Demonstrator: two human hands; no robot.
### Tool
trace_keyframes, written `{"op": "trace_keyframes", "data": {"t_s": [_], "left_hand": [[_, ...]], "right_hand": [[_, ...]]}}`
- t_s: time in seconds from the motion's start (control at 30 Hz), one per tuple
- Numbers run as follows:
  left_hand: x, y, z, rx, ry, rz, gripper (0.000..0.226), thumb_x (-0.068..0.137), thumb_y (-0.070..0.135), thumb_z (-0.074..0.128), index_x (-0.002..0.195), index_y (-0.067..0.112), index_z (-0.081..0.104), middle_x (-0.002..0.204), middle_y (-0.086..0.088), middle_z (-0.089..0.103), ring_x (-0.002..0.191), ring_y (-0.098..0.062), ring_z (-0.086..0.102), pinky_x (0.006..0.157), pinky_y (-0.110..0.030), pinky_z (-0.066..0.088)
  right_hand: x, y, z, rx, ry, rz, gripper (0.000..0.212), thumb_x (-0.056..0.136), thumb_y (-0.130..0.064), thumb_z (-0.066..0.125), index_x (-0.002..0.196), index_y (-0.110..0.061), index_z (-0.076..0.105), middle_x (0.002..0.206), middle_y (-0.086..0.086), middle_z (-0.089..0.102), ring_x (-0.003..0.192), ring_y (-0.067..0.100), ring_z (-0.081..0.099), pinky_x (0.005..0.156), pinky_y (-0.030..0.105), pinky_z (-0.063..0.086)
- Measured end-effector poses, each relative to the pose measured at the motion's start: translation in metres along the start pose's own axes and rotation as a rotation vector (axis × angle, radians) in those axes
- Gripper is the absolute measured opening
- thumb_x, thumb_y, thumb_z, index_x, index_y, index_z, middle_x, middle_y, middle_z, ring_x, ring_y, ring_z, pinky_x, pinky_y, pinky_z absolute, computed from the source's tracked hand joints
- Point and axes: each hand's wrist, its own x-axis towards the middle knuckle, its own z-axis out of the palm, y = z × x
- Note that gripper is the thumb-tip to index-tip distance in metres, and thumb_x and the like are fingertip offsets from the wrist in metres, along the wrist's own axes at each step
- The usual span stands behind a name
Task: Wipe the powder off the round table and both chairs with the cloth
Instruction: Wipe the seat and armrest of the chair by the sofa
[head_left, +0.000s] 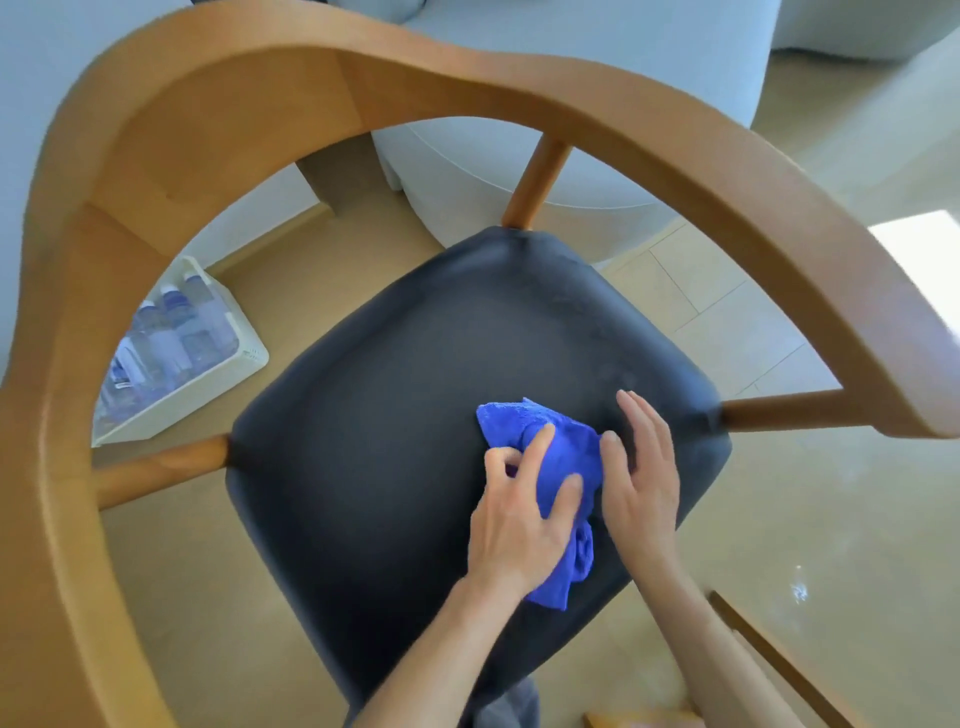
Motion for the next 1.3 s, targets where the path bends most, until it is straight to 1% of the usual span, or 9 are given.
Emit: {"op": "trace_keyframes", "data": {"t_s": [0.1,0.2,0.33,0.43,0.6,0.77,0.93,1.13,1.3], "left_hand": [[0.017,-0.012,-0.044,-0.224,0.121,-0.063,0.042,0.097,0.033,0.040,0.139,0.040,0.039,0.101,0.013,0.054,0.090,-0.005,0.056,0.085,-0.029,0.047],[0.034,-0.027,-0.082,0.130,0.296,-0.030,0.039,0.096,0.019,0.043,0.134,0.023,0.048,0.119,0.004,0.050,0.109,-0.012,0.046,0.086,-0.028,0.038],[0.046,-0.045,-0.108,0.502,0.223,0.015,0.047,0.095,0.025,0.047,0.142,0.021,0.040,0.148,-0.007,0.028,0.137,-0.026,0.022,0.107,-0.047,0.030],[0.048,-0.054,-0.102,0.613,0.095,-0.040,0.053,0.095,0.029,0.047,0.145,0.021,0.032,0.155,-0.010,0.013,0.143,-0.029,0.009,0.111,-0.051,0.022],[0.046,-0.064,-0.095,0.747,0.046,-0.018,0.067,0.092,0.034,0.052,0.149,0.018,0.021,0.157,-0.014,0.001,0.144,-0.034,0.000,0.111,-0.056,0.019],[0.047,-0.065,-0.099,0.781,0.013,-0.007,0.072,0.091,0.037,0.055,0.150,0.021,0.018,0.157,-0.012,-0.002,0.145,-0.033,-0.003,0.114,-0.055,0.017],[0.048,-0.067,-0.100,0.756,0.012,0.008,0.072,0.090,0.037,0.057,0.150,0.023,0.019,0.158,-0.010,-0.002,0.145,-0.032,-0.003,0.114,-0.055,0.015],[0.048,-0.065,-0.103,0.753,-0.002,-0.005,0.073,0.091,0.038,0.057,0.150,0.024,0.017,0.158,-0.009,-0.004,0.145,-0.030,-0.005,0.114,-0.054,0.015],[0.047,-0.067,-0.105,0.755,-0.009,0.009,0.075,0.091,0.039,0.056,0.151,0.025,0.014,0.158,-0.009,-0.006,0.145,-0.030,-0.006,0.114,-0.053,0.015]], "right_hand": [[-0.042,-0.013,0.034,-0.165,0.011,0.026,0.056,0.087,-0.043,0.047,0.141,-0.028,0.043,0.152,-0.002,0.029,0.140,0.015,0.025,0.111,0.041,0.031],[-0.066,-0.023,0.076,-0.464,-0.042,0.050,0.074,0.075,-0.054,0.059,0.142,-0.027,0.041,0.156,0.013,0.024,0.141,0.037,0.024,0.099,0.054,0.039],[-0.067,-0.023,0.090,-0.594,-0.034,0.024,0.070,0.073,-0.012,0.070,0.138,-0.025,0.048,0.151,0.015,0.036,0.134,0.044,0.036,0.081,0.050,0.049],[-0.077,0.004,0.072,-0.693,-0.143,-0.296,0.072,0.070,0.007,0.047,0.134,-0.025,0.052,0.146,0.011,0.045,0.131,0.042,0.041,0.071,0.042,0.047],[-0.060,0.058,0.021,-0.776,-0.342,-0.808,0.077,0.066,0.006,0.052,0.133,-0.030,0.046,0.146,0.008,0.042,0.128,0.041,0.044,0.079,0.043,0.046],[-0.006,0.062,-0.012,-0.685,0.015,-0.480,0.066,0.075,0.005,0.043,0.134,-0.023,0.048,0.142,0.010,0.048,0.123,0.042,0.047,0.085,0.045,0.049],[0.043,0.029,-0.013,-0.546,0.092,0.074,0.073,0.080,0.001,0.042,0.146,-0.027,0.033,0.153,-0.001,0.027,0.128,0.033,0.031,0.105,0.044,0.032],[-0.001,0.029,0.003,-0.499,0.151,0.148,0.068,0.087,-0.038,0.056,0.147,-0.036,0.023,0.146,0.007,0.029,0.107,0.033,0.042,0.091,0.044,0.043],[0.006,0.031,0.004,-0.637,0.083,-0.122,0.059,0.084,-0.011,0.060,0.137,-0.029,0.040,0.129,0.017,0.046,0.088,0.036,0.046,0.072,0.045,0.051]]}}
